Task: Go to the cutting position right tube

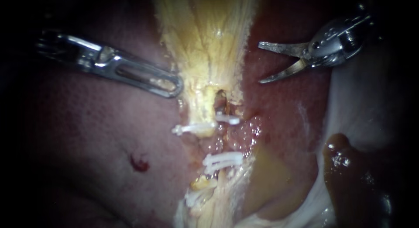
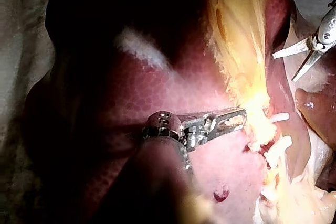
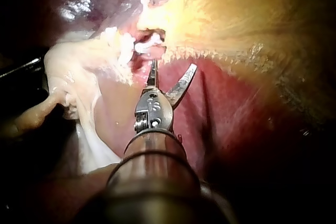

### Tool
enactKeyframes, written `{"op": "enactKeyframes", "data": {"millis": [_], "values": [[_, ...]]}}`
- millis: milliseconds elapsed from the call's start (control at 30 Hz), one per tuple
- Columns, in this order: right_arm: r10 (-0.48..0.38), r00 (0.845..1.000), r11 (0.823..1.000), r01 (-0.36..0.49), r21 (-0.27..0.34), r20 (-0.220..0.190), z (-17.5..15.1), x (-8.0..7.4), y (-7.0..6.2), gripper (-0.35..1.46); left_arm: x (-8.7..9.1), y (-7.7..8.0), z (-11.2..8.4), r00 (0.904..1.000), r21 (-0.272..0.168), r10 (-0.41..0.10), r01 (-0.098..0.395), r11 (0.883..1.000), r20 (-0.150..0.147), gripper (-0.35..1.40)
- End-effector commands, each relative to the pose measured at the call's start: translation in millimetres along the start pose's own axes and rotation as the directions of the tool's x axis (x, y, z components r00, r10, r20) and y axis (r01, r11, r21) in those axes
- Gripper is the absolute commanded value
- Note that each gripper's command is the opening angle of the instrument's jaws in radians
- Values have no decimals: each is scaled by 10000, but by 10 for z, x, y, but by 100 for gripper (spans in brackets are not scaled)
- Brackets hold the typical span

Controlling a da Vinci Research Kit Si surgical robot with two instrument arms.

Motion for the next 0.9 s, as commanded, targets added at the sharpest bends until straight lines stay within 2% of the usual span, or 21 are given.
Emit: {"op": "enactKeyframes", "data": {"millis": [33, 100, 167, 400, 467, 633, 767, 900], "values": [[-2, 10000, 10000, 2, -1, -6, 0, 0, 0, 142, -3, -1, -9, 9999, -89, 9, -8, 10000, 102, -35], [-3, 10000, 10000, 3, -1, -6, 0, 0, 0, 142, -9, -3, -24, 9998, -207, 61, -57, 9998, 172, -35], [-2, 10000, 10000, 2, -2, -6, 0, 0, 0, 142, -11, -4, -30, 9997, -196, 79, -74, 9998, 241, -35], [-6, 10000, 10000, 6, -27, 7, 0, 0, -1, 144, -7, -4, -26, 9996, -239, 86, -79, 9997, 269, -35], [-17, 10000, 9999, 18, 133, -82, 0, 0, -3, 144, -7, -4, -26, 9996, -239, 87, -81, 9997, 269, -35], [25, 9998, 9986, -14, 528, -204, -2, 1, -15, 144, -7, -3, -25, 9996, -238, 89, -83, 9997, 268, -35], [571, 9983, 9923, -579, 1098, 104, -2, 1, -31, 144, -7, 0, -25, 9996, -237, 92, -86, 9997, 267, -35], [1067, 9936, 9759, -1120, 1875, 383, 4, -5, -53, 142, -7, 0, -25, 9996, -237, 93, -87, 9997, 267, -35]]}}
